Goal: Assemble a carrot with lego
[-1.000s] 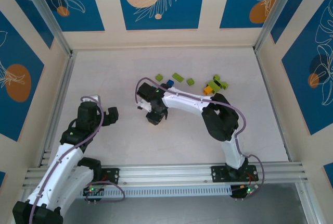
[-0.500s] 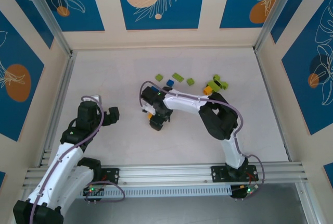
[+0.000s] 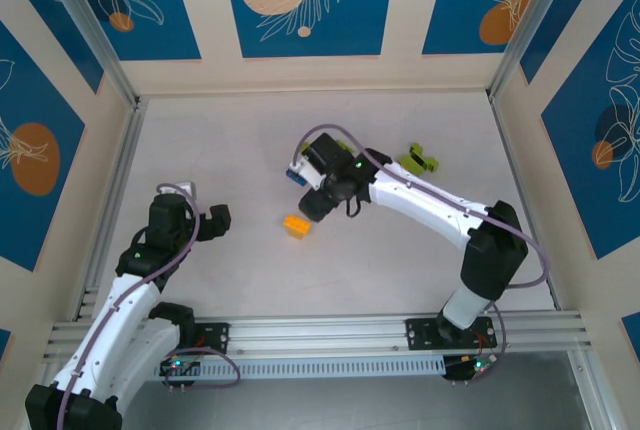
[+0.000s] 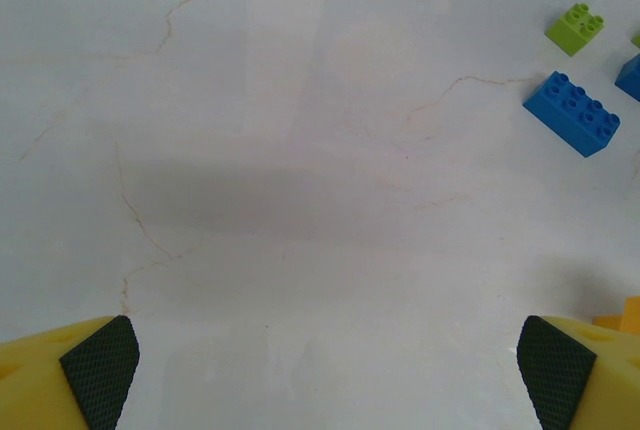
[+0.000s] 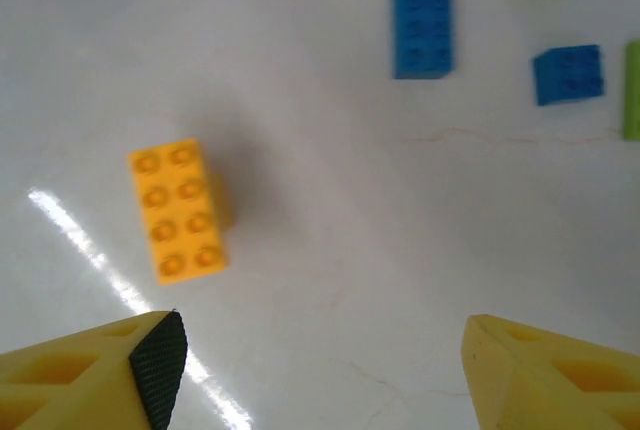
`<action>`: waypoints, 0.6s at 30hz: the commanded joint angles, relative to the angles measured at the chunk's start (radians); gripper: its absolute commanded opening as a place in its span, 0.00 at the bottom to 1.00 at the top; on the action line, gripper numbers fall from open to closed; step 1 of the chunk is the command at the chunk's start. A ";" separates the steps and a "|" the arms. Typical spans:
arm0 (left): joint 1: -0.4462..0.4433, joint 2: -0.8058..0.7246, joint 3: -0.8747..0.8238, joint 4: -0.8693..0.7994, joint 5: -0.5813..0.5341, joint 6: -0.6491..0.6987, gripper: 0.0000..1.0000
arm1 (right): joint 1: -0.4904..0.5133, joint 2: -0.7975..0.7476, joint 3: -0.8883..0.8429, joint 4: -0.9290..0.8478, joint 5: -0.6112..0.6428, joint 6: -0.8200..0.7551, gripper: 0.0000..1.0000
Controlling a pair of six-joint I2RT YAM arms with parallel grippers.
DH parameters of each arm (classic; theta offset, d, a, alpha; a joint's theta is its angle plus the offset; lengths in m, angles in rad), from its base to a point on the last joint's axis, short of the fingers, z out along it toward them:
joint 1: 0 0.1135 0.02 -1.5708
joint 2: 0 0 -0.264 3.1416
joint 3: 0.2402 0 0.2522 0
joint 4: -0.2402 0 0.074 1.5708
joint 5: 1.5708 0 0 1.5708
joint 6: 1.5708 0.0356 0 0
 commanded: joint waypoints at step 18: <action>0.020 0.000 0.000 0.023 0.019 0.012 1.00 | -0.155 0.745 0.801 -0.187 -0.241 -0.135 0.70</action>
